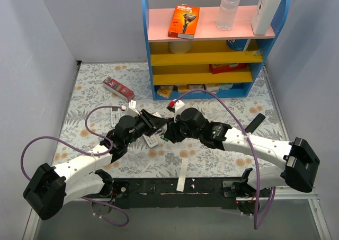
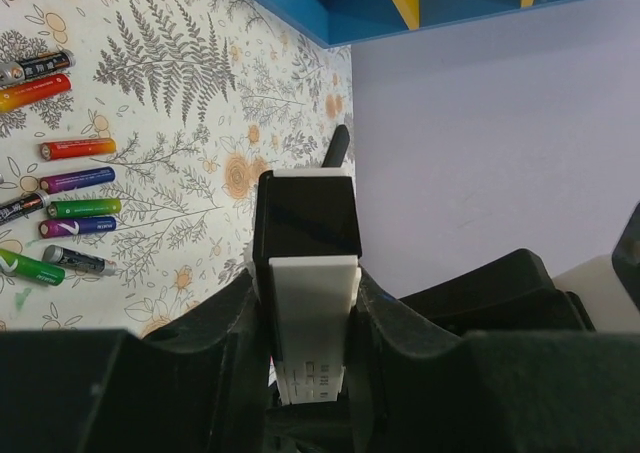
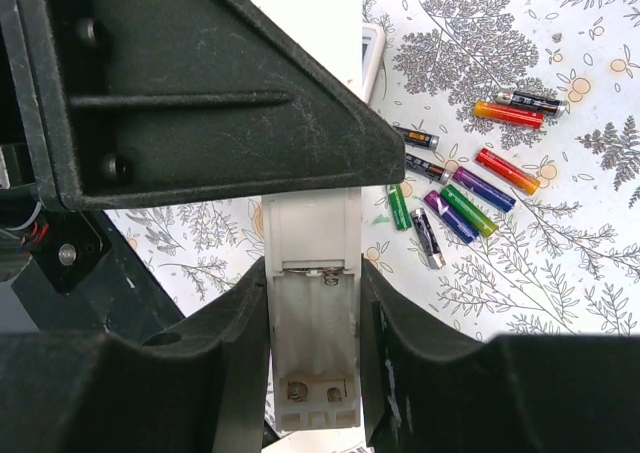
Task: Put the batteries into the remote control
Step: Adjust the remote control.
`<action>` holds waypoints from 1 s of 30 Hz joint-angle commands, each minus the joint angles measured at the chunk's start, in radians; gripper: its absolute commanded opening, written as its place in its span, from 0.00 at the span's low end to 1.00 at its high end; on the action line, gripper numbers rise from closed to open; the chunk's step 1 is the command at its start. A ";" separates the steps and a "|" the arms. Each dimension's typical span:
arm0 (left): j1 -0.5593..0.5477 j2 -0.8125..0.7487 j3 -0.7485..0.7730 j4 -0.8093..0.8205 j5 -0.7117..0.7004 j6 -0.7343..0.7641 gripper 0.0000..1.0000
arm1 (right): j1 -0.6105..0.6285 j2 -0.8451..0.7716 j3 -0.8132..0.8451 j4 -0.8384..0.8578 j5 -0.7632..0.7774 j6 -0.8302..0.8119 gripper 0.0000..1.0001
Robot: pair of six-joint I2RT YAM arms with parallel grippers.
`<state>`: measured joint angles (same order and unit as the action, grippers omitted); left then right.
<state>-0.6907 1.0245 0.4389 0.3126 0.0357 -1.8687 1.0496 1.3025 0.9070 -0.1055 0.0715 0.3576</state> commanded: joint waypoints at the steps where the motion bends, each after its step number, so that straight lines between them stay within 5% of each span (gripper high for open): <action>1: -0.004 -0.032 0.009 -0.007 -0.059 0.026 0.01 | 0.004 -0.039 0.017 0.061 0.037 0.027 0.27; 5: -0.003 -0.047 0.012 -0.029 -0.086 0.072 0.00 | 0.004 -0.060 0.004 0.067 0.057 0.050 0.54; 7: -0.001 -0.058 0.020 -0.061 -0.111 0.123 0.00 | 0.001 -0.083 -0.011 0.072 0.076 0.049 0.55; 11: 0.040 -0.092 0.009 -0.115 -0.143 0.181 0.00 | 0.000 -0.140 -0.048 0.047 0.142 0.067 0.90; 21: 0.209 -0.230 -0.014 -0.254 -0.059 0.263 0.00 | -0.132 -0.106 -0.014 -0.154 0.044 -0.019 0.94; 30: 0.249 -0.339 -0.031 -0.349 -0.037 0.269 0.00 | -0.217 0.108 0.104 -0.269 -0.001 -0.195 0.66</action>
<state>-0.4515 0.7238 0.4168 0.0196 -0.0174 -1.6207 0.8326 1.3312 0.9081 -0.3199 0.0902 0.2779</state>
